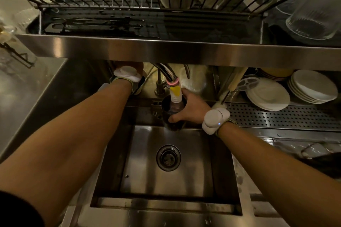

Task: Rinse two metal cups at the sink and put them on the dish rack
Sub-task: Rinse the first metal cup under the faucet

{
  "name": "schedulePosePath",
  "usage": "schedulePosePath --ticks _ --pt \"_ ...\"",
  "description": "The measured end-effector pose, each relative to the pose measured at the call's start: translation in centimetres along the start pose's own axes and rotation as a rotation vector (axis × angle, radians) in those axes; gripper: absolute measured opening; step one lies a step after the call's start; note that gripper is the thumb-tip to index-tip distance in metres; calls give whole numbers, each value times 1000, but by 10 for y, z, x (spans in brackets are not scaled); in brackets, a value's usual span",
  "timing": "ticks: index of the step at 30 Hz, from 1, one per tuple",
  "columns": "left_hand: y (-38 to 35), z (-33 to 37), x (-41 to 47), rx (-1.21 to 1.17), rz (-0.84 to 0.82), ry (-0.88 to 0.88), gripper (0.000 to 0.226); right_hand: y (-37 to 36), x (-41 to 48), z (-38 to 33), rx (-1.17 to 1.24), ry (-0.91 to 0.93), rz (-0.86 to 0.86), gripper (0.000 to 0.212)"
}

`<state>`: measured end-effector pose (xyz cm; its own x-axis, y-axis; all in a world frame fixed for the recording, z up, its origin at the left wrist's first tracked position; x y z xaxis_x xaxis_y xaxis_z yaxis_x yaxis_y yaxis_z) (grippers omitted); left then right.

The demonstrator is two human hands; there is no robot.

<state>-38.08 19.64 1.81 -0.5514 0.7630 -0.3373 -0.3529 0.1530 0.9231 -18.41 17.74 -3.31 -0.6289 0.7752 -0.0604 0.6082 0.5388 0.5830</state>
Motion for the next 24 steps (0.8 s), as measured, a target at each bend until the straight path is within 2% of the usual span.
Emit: schedulePosePath --ticks 3,7,10,13,15,18,21,24 --pt "-5 2 13 85 18 9 52 0 2 0 12 -5 3 77" --pt "-5 10 10 75 190 -71 39 0 1 -1 18 -2 6 82" --pt "-7 18 -3 185 332 -181 35 0 -3 -3 -11 3 1 82" --pt "-15 11 -20 160 424 -367 46 2 -9 -2 -26 12 10 79" --pt "-20 -2 -34 33 382 -428 48 1 -11 -4 -26 8 33 78" --pt "-29 -20 -53 -123 278 -404 34 -4 -10 -4 -25 -7 17 78" --pt "-41 -37 -58 -145 168 -350 30 -3 -13 -2 -38 -10 -32 75" --pt "-45 -45 -60 -139 118 -324 29 3 -7 -6 -43 -7 23 73"
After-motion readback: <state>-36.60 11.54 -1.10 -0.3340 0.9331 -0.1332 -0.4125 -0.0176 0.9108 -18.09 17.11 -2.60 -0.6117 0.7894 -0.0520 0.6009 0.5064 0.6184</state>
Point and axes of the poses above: each hand's wrist, its own x-axis towards the middle knuckle, its own y-axis out of the back of the hand, z = x × y, the point moved 7 cm from there along x, towards the middle knuckle, and after that the axes turned 11 degrees about y, right-handed, at the moved point
